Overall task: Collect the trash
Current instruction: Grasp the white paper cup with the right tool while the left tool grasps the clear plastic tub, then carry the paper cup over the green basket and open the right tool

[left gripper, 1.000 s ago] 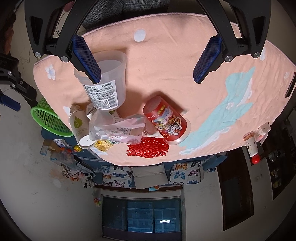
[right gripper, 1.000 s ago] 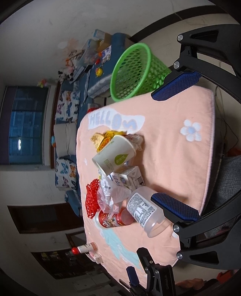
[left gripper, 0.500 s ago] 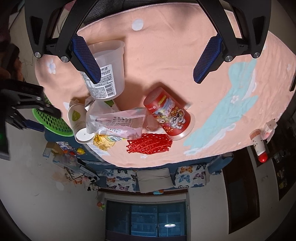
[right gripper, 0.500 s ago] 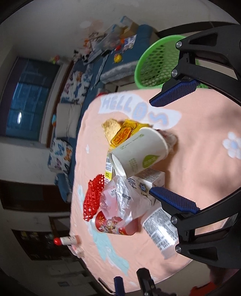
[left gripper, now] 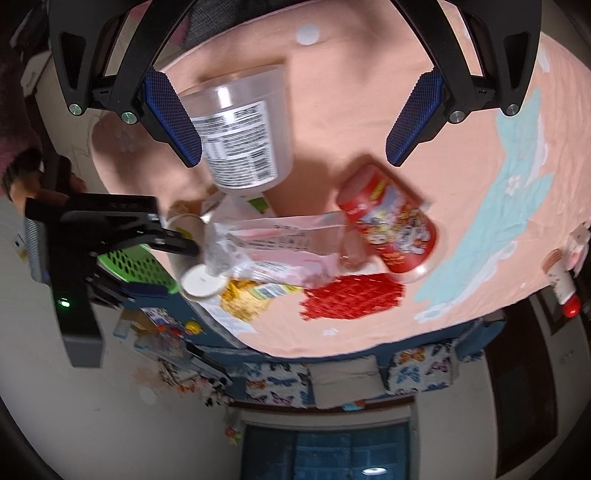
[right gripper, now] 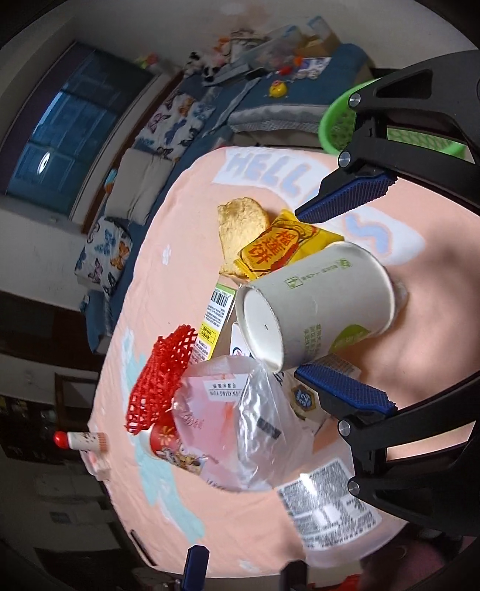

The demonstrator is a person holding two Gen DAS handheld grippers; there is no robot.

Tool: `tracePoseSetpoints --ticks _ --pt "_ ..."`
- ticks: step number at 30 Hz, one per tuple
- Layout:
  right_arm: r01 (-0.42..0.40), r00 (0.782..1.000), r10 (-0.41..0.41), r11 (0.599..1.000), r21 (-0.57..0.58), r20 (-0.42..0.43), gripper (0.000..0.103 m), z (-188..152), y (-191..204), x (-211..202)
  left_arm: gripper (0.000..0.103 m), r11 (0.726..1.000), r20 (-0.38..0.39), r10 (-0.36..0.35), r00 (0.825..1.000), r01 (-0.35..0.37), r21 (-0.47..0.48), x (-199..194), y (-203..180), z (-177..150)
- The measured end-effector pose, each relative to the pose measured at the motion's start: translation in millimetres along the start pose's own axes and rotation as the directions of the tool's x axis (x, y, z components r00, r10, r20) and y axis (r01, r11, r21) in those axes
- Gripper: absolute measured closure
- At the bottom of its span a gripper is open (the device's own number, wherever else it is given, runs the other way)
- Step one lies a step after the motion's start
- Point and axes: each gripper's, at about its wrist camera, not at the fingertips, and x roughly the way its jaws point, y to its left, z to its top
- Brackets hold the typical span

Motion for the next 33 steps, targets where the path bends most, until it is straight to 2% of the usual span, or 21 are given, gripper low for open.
tracePoseSetpoints --ticks 3,6,7,9,14,21,26,29,33 --pt "-0.011 1.000 0.011 0.999 -0.035 -0.005 0.026 0.6 1.7 7.1 0.006 1.000 -0.025 -0.023 0.999 0.024 0.015 7.8 -7.0 3.0" --pt "-0.010 1.000 0.009 0.998 -0.067 -0.011 0.032 1.1 5.3 11.2 0.006 0.998 -0.063 -0.052 0.997 0.054 0.031 18.7 -14.4 4.3" --pt "-0.016 1.000 0.015 0.998 -0.069 -0.015 0.038 0.9 5.3 12.5 0.006 0.998 -0.080 -0.058 0.995 0.061 0.032 23.0 -16.1 5.2" --pt "-0.022 1.000 0.021 0.998 -0.057 -0.023 0.042 1.3 2.6 14.1 0.006 0.997 -0.103 -0.072 0.992 0.075 0.032 30.0 -18.6 7.7" --pt "-0.044 0.999 0.044 0.999 0.007 -0.001 0.043 -1.2 -8.9 7.5 0.006 0.990 -0.172 -0.134 0.976 0.138 0.009 47.3 -22.9 11.9" --pt "-0.126 0.991 0.118 0.981 0.148 0.063 0.043 -2.8 -30.3 -13.3 0.007 0.991 -0.230 -0.125 0.965 0.134 0.024 69.5 -29.3 14.9" --pt "-0.158 0.984 0.137 0.968 0.193 0.114 0.043 0.9 -35.9 -28.5 0.023 0.991 -0.268 -0.127 0.955 0.135 0.008 83.1 -24.4 14.3" --pt "-0.201 0.975 0.171 0.952 0.232 0.141 0.043 2.8 -40.7 -34.8 0.025 0.990 -0.275 -0.136 0.952 0.142 0.001 86.4 -23.5 13.8" --pt "-0.194 0.974 0.156 0.949 0.250 0.164 0.043 4.1 -43.1 -42.5 0.026 0.989 -0.265 -0.140 0.954 0.147 0.007 84.0 -22.3 12.4"
